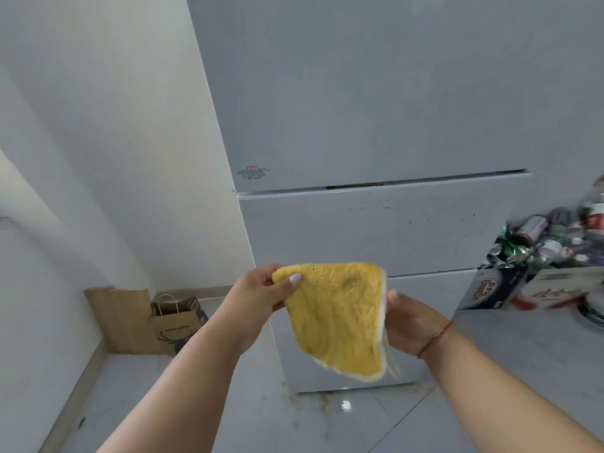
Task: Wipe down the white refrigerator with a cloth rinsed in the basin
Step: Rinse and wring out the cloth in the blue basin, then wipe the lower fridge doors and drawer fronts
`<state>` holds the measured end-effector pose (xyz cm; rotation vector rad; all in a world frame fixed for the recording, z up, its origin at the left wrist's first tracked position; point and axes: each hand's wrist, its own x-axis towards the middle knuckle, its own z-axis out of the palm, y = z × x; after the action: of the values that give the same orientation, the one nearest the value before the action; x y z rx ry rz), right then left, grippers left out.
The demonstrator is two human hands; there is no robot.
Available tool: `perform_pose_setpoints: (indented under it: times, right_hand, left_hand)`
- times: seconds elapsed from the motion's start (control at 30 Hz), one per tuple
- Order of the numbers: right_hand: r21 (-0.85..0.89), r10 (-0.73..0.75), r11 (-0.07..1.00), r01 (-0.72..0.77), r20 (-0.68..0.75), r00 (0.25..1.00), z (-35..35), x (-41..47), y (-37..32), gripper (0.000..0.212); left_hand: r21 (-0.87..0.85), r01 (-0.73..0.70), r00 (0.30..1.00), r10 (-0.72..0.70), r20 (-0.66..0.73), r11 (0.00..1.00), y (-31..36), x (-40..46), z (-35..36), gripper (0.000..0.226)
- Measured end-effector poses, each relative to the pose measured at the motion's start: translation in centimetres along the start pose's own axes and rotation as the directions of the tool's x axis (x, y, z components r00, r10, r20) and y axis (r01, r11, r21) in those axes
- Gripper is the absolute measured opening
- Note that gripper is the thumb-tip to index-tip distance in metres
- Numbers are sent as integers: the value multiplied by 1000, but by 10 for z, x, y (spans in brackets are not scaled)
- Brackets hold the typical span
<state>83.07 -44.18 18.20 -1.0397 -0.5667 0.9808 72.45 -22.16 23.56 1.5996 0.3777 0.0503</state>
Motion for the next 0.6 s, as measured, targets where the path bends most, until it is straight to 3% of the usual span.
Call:
perform_pose_setpoints:
  times: [0.1, 0.17, 0.23, 0.3, 0.37, 0.43, 0.6]
  right_hand:
    - [106, 76, 992, -75, -11, 997, -10, -7, 6, 93]
    - [146, 21, 989, -14, -46, 999, -11, -5, 3, 97]
    - [119, -11, 992, 32, -178, 984, -3, -3, -5, 96]
    - [78, -6, 996, 38, -373, 928, -3, 1, -10, 82]
    - [120, 9, 991, 61, -504, 863, -4, 3, -18, 55]
    - [232, 64, 970, 67, -516, 854, -13, 5, -29, 37]
    - [210, 11, 967, 141, -593, 805, -27, 0, -37, 36]
  left_hand:
    - [9, -8, 999, 8, -51, 1000, 12, 30, 31, 23]
    - [93, -15, 993, 26, -118, 996, 17, 48, 46, 18]
    - [148, -10, 981, 38, -190, 989, 21, 61, 57, 18]
    - [194, -6, 975, 48, -217, 981, 26, 69, 68, 21]
    - [180, -8, 974, 49, -222, 984, 31, 71, 74, 18]
    - [169, -8, 957, 56, -284, 986, 37, 80, 73, 14]
    - [147, -61, 841, 130, -524, 987, 43, 91, 44, 18]
